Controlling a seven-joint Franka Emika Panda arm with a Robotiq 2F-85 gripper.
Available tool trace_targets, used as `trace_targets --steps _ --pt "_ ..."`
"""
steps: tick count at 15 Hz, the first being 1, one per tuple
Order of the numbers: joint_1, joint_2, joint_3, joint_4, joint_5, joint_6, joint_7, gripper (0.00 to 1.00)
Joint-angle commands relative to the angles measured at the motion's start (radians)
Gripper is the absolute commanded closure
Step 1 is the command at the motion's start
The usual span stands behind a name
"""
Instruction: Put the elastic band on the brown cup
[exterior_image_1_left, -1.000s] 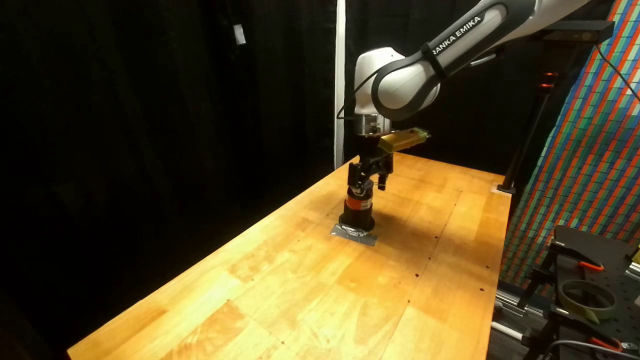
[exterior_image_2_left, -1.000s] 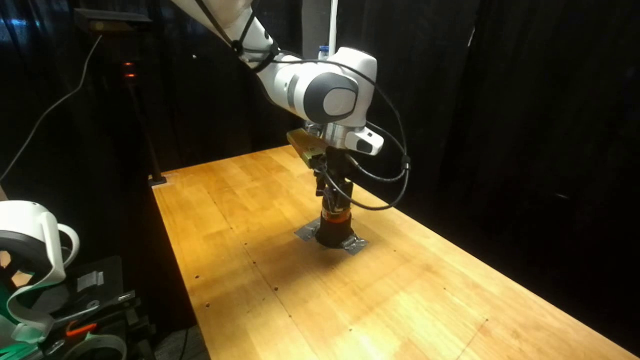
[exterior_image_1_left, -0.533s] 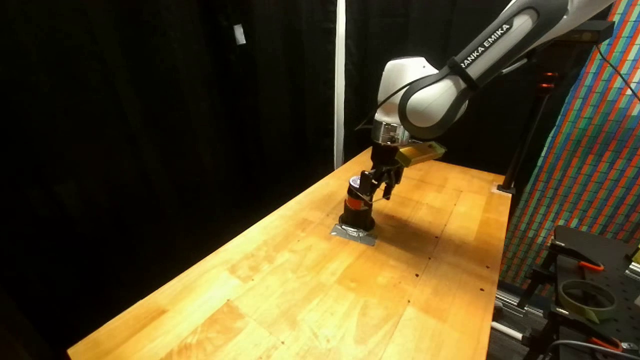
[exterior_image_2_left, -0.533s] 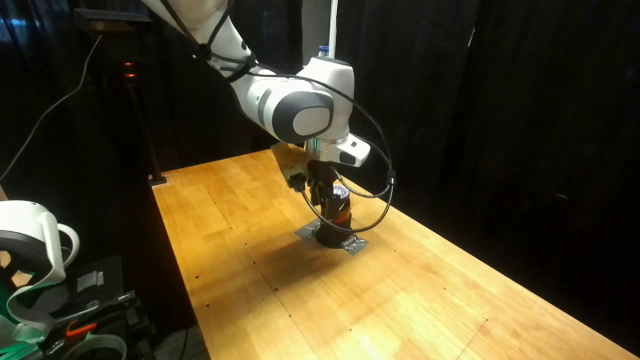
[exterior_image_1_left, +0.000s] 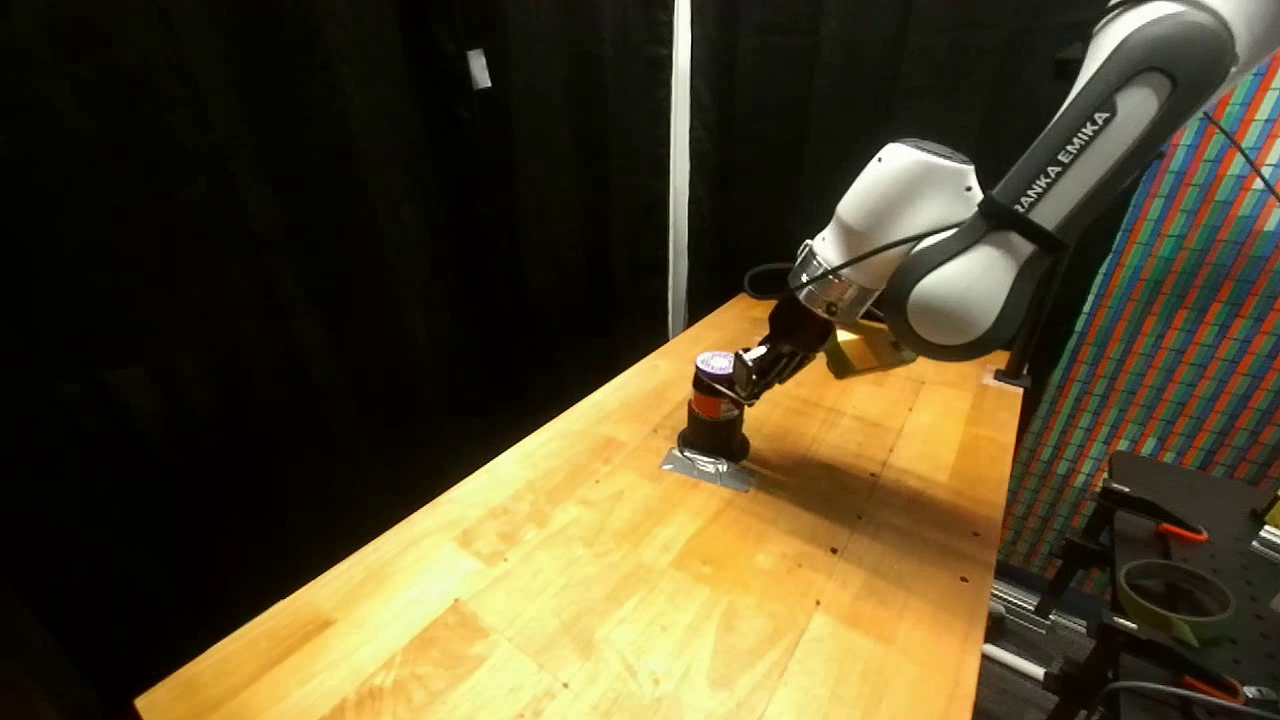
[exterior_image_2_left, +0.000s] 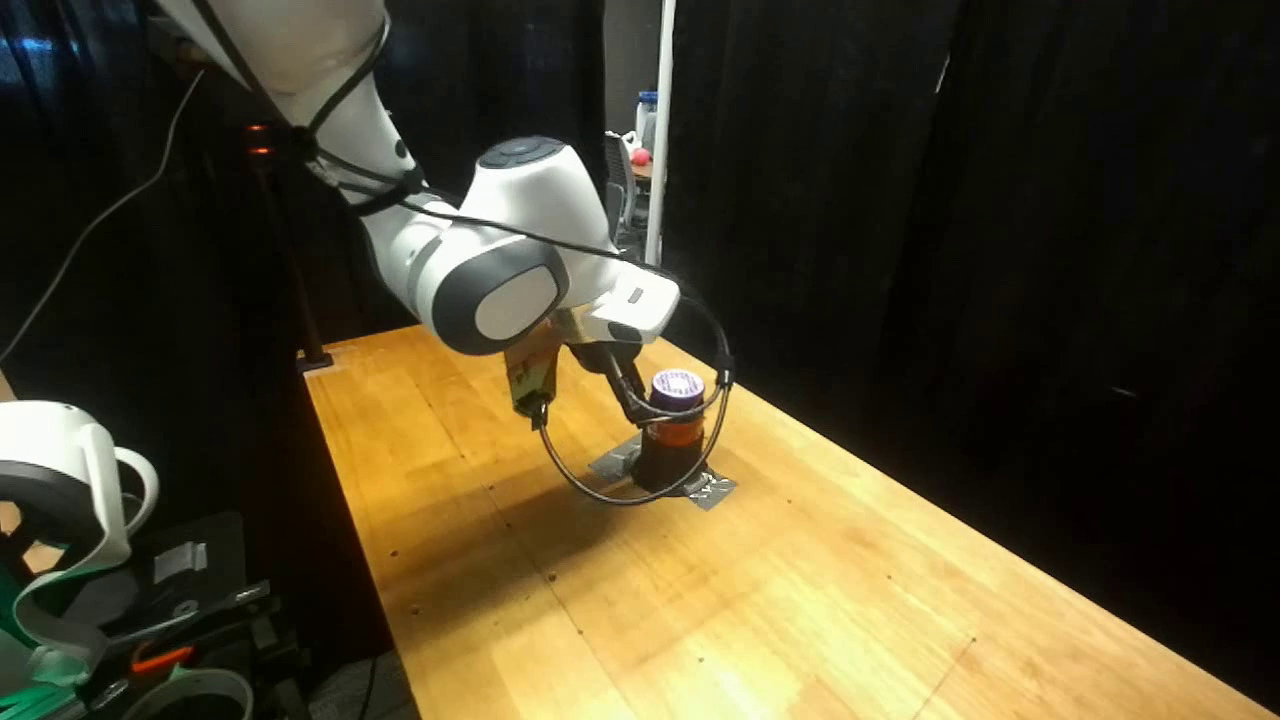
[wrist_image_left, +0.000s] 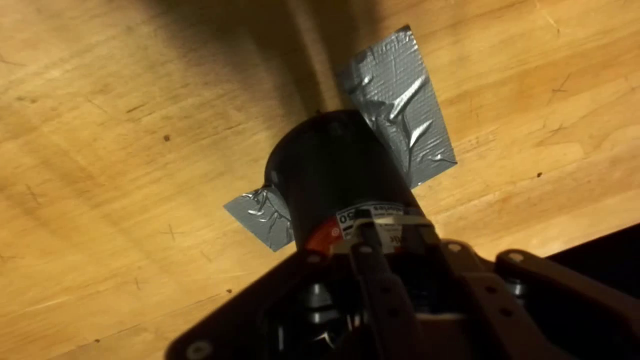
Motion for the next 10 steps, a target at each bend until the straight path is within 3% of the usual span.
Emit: trace_targets --steps 1,3,5,10 --pt "0.176 -0.036 -0.171 -0.139 0.004 0.277 0.039 0.95" --pt "0.288 -0.013 -0.258 -0.188 0.077 0.439 -0.019 0.93" --pt "0.364 0.012 -0.297 -0.225 0.143 0.594 -0.066 0.90" --pt "0.407 0.128 -0.249 -0.263 0.117 0.963 -0.053 0.93"
